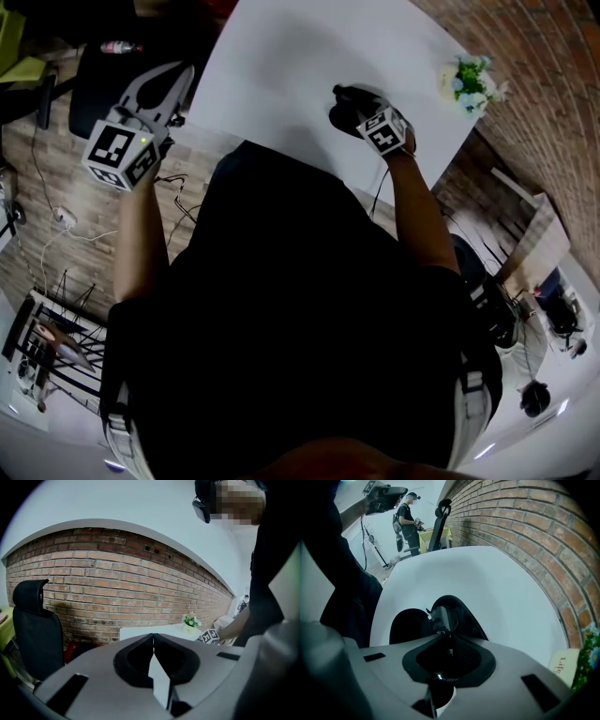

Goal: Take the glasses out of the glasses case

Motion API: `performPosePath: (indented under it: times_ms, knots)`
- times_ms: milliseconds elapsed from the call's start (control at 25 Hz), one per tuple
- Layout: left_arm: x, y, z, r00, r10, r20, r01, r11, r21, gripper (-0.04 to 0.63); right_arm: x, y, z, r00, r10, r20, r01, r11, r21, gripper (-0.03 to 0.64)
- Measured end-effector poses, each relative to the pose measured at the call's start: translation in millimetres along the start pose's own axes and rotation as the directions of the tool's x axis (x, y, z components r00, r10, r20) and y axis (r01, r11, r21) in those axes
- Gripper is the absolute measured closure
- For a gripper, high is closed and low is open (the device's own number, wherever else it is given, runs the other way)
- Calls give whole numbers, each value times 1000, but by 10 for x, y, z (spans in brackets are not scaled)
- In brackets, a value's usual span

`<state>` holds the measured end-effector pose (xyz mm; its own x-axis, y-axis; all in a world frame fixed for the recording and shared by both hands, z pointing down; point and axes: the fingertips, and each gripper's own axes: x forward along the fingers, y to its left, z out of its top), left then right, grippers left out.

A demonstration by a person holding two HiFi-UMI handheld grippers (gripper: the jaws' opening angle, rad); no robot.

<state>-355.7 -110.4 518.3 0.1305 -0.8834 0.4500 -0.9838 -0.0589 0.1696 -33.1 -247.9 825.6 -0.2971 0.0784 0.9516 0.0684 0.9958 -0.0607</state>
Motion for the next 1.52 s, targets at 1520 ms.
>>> performPosePath:
  times_ms: [1520]
  knots:
    - [-186,-157,197,1000,10,11,-11,998,60,584,-77,23,3,999,-37,13,37,999,-38,590]
